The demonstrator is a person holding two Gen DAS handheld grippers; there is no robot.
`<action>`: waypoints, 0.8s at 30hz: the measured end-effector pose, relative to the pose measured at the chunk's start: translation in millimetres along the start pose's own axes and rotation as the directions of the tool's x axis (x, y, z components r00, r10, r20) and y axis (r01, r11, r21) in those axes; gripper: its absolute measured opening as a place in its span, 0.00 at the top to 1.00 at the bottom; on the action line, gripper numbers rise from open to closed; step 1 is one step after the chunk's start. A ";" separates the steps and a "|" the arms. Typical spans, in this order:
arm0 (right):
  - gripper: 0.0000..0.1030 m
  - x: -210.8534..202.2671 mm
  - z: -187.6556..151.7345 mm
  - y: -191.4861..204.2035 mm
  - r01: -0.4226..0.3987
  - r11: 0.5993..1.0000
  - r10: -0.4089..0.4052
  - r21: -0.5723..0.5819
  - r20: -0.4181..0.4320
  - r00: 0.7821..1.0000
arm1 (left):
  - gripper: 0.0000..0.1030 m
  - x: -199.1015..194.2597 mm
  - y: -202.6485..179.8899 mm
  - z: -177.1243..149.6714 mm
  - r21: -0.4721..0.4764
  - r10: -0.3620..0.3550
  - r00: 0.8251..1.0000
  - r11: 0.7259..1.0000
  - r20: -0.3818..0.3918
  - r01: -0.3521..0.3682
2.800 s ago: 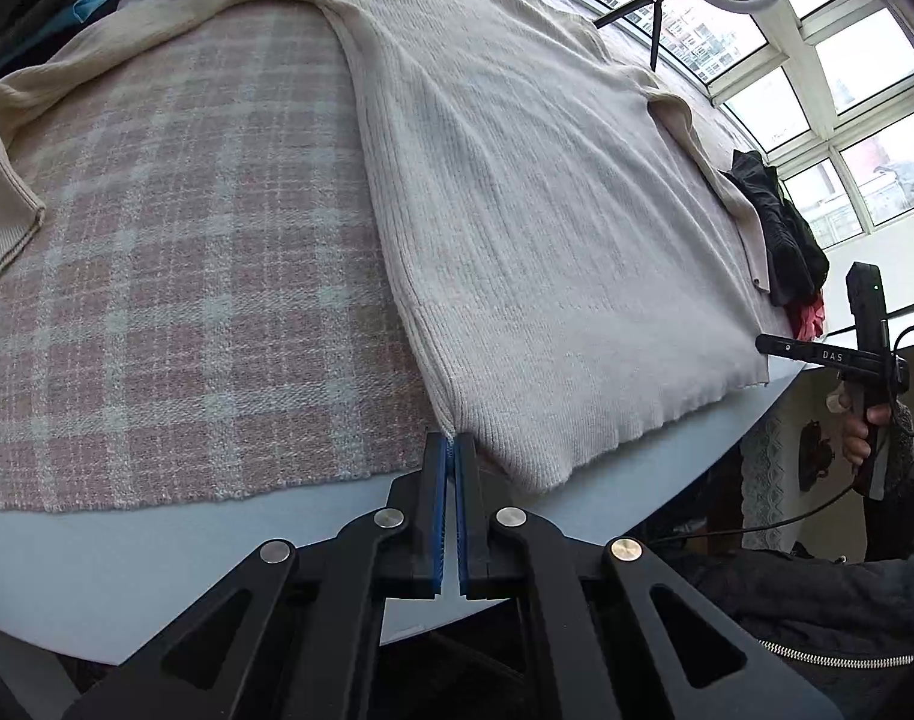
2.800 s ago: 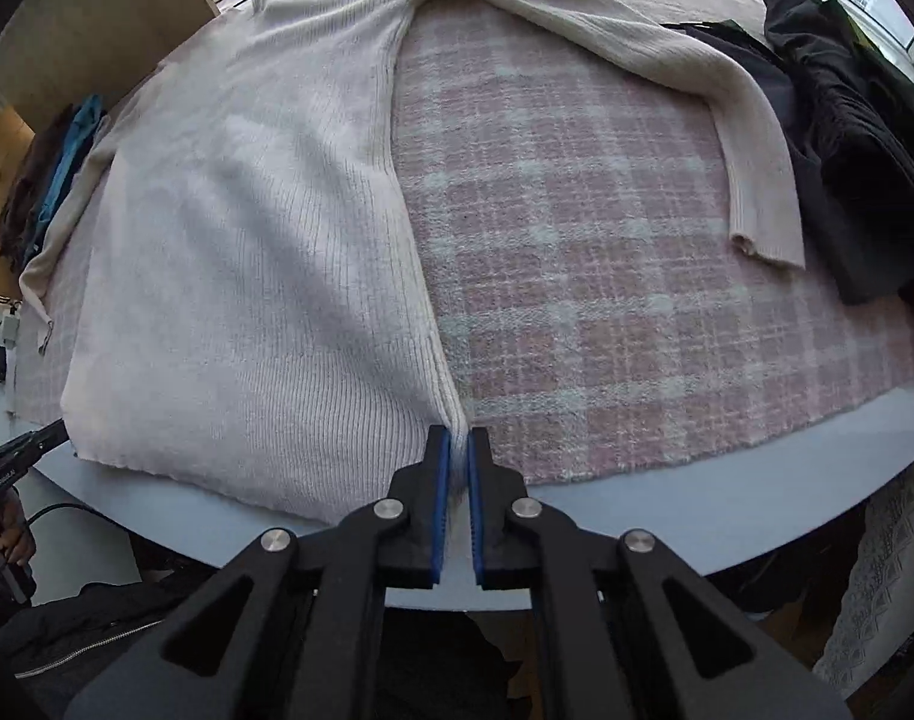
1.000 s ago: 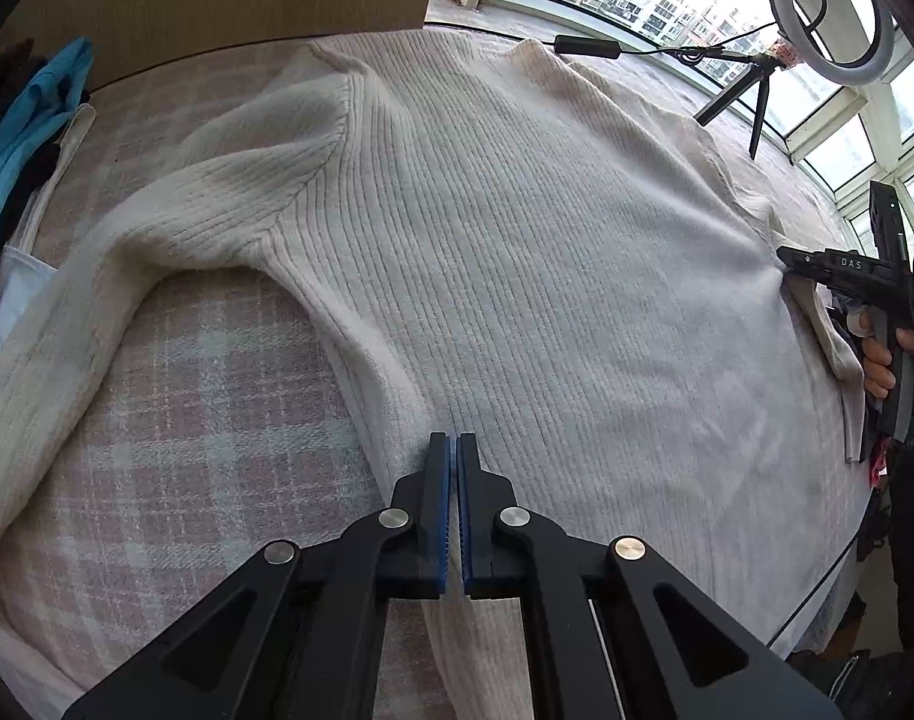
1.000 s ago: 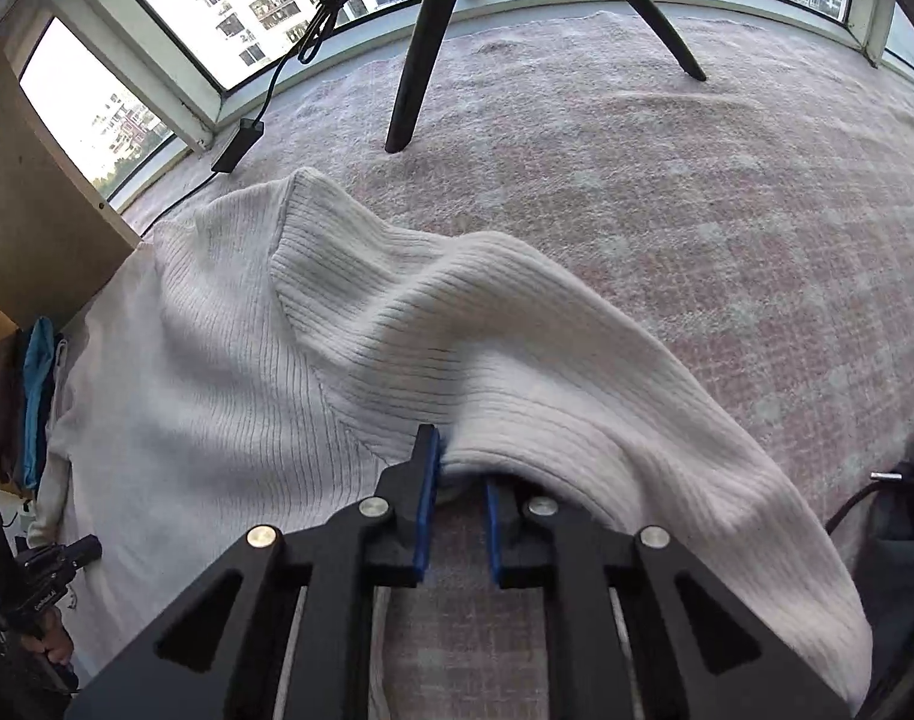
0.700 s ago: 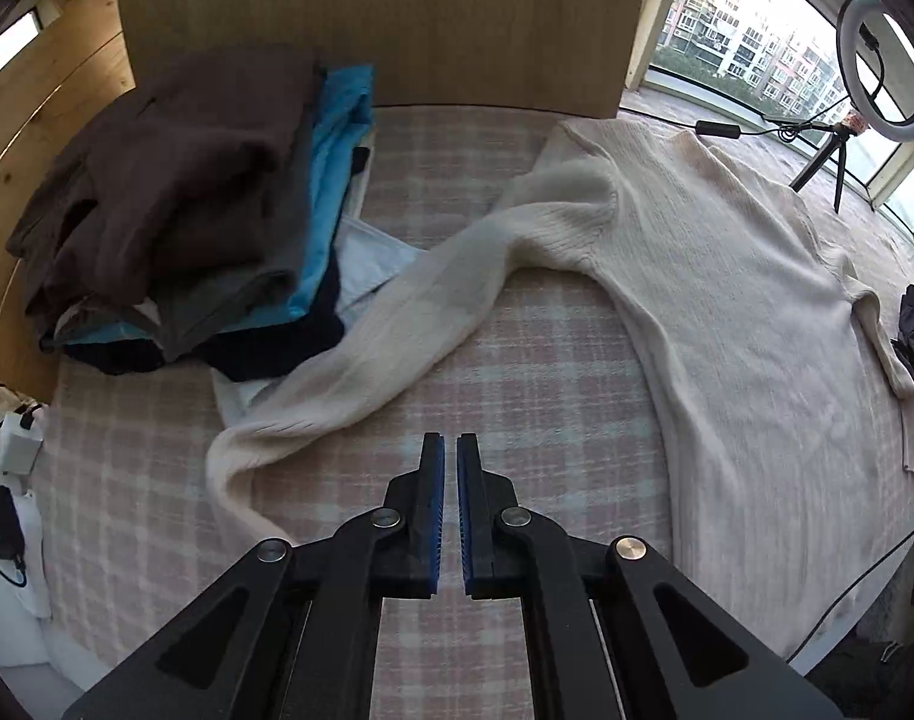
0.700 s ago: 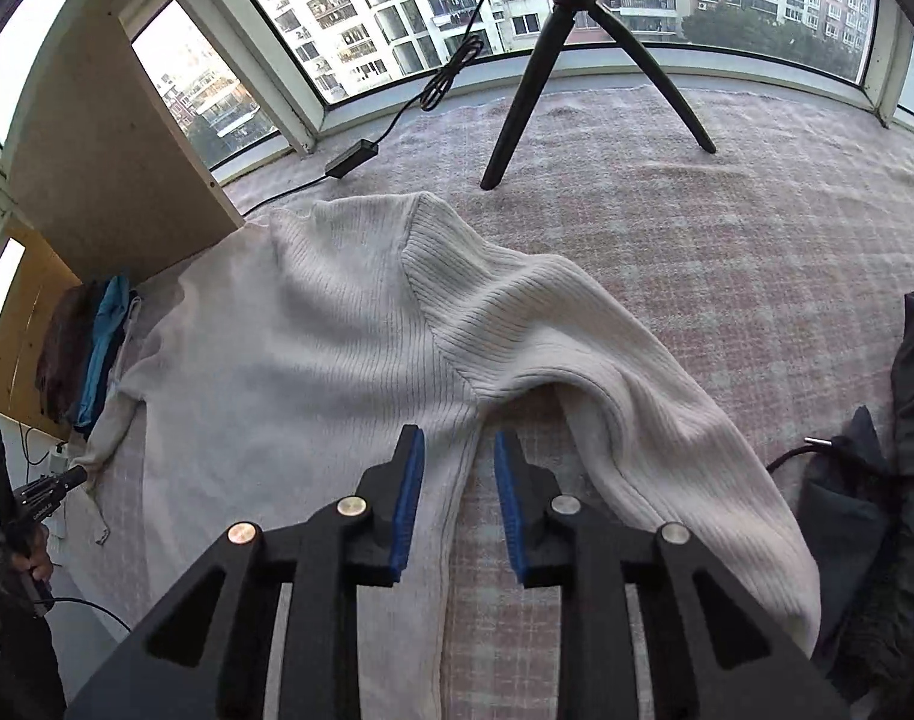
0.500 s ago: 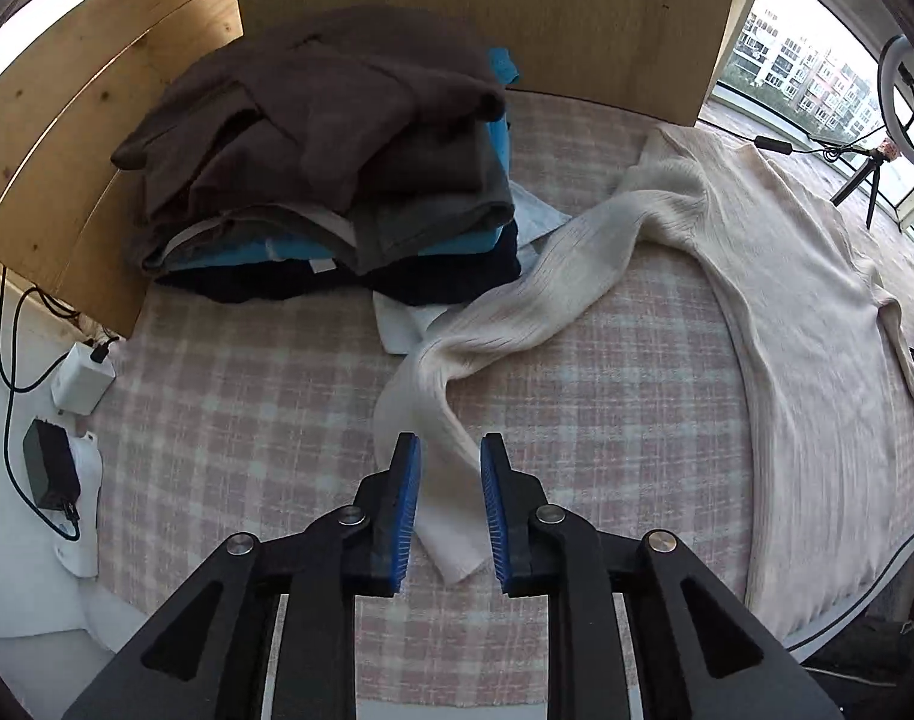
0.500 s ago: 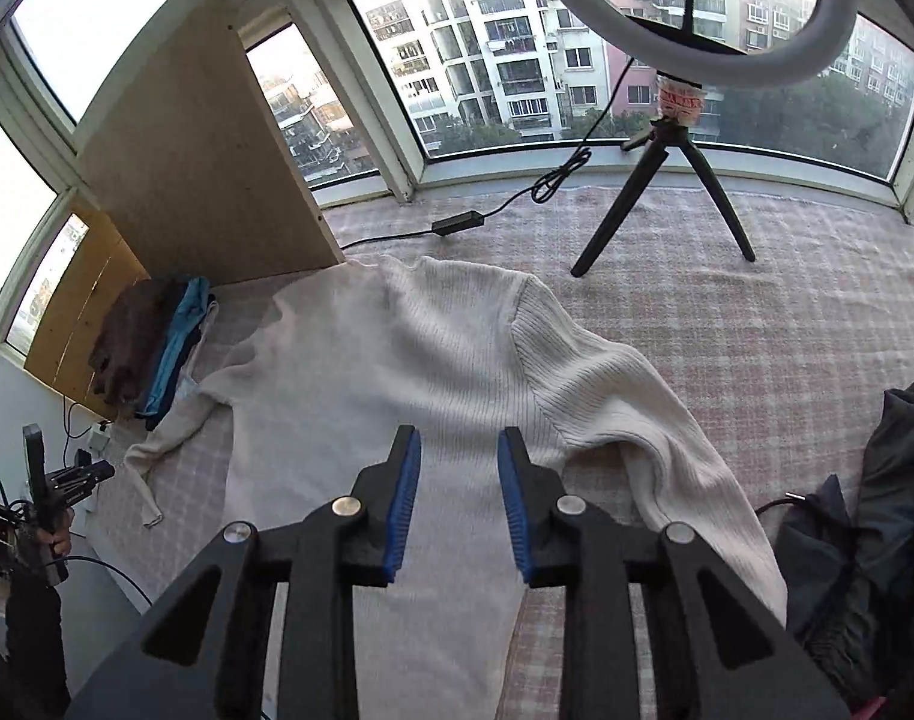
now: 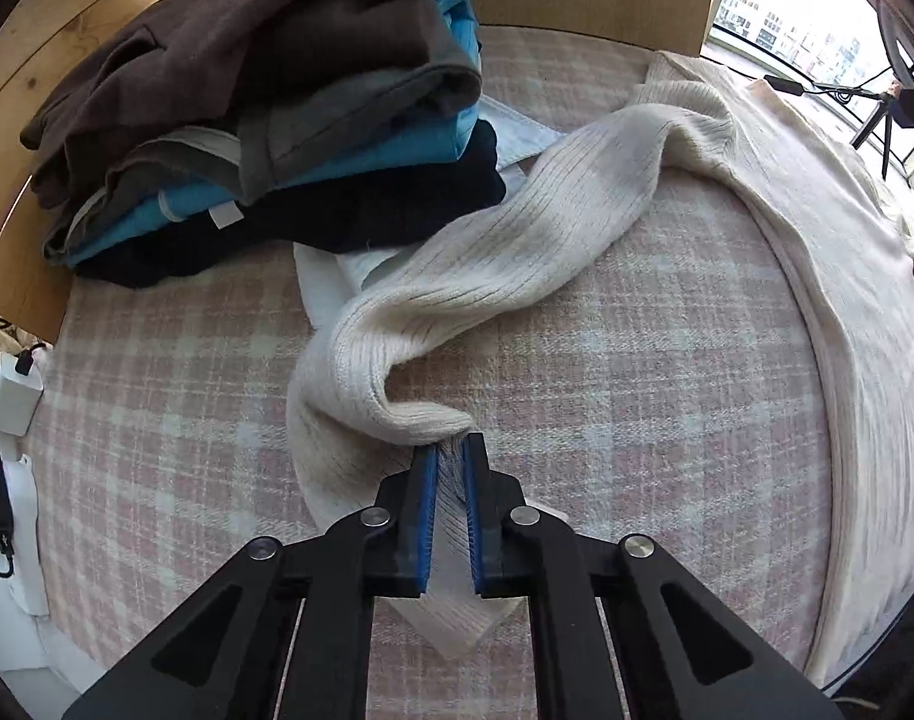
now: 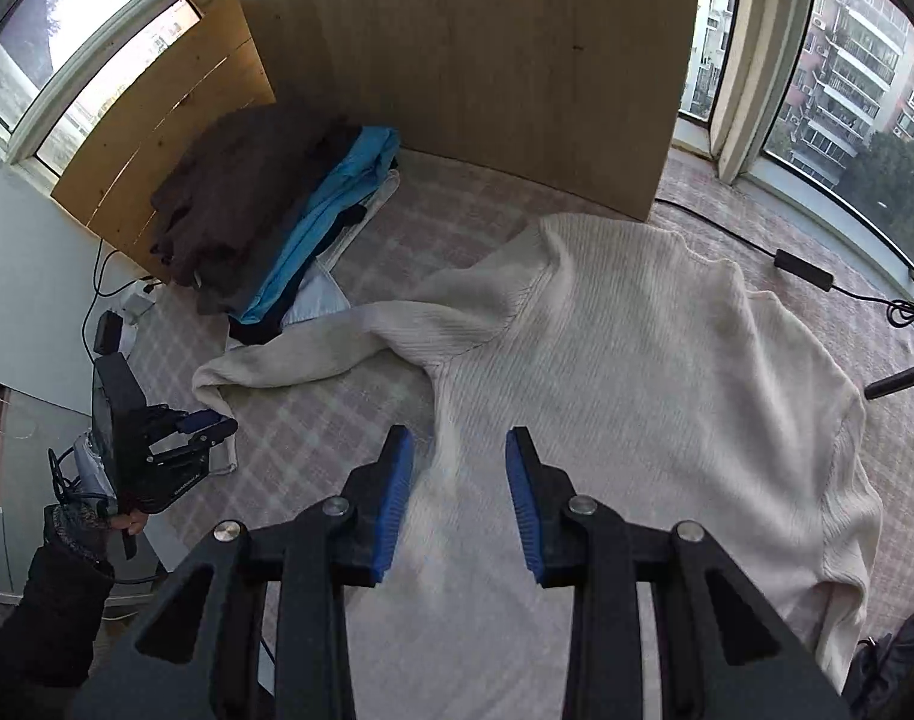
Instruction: Fold clothes
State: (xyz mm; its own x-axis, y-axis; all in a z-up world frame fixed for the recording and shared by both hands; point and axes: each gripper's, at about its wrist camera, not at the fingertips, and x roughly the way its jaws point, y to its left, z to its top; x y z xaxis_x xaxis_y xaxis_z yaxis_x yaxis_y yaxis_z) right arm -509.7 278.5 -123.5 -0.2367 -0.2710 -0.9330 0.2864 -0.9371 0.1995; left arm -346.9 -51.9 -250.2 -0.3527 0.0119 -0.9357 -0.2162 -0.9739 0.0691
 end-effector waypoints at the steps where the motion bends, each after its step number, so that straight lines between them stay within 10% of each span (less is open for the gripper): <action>1: 0.69 18.9 2.7 4.7 0.014 1.000 -0.014 -0.010 -0.024 1.000 | 0.94 -11.0 7.6 1.7 0.016 0.044 0.999 0.999 0.025 -0.045; 6: 0.69 97.4 9.8 1.0 0.054 0.998 -0.057 -0.022 -0.147 0.988 | 0.93 -67.7 34.9 -16.0 0.179 0.228 0.964 0.951 0.137 -0.250; 10: 0.69 120.9 13.8 -13.5 0.049 0.999 -0.052 -0.017 -0.217 0.975 | 0.87 -36.8 27.2 -63.1 0.290 0.143 0.986 0.950 -0.090 -0.112; 17: 0.69 95.8 55.8 -11.2 0.066 0.994 -0.076 -0.089 -0.114 0.991 | 0.81 -61.3 92.9 -60.0 -0.050 0.004 0.999 0.999 -0.049 -0.007; 24: 0.69 114.2 88.3 -6.1 0.085 0.989 -0.097 -0.122 -0.094 0.991 | 0.67 -31.1 122.7 -39.5 -0.062 -0.035 0.996 0.998 -0.078 0.030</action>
State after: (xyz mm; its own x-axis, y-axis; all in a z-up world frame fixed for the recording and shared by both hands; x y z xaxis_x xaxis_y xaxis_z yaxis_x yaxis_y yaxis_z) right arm -620.5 233.8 -204.9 -0.1751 -0.1572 -0.9719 0.3767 -0.9227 0.0814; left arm -326.6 -180.7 -226.3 -0.2729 0.0278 -0.9617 -0.1697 -0.9853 0.0197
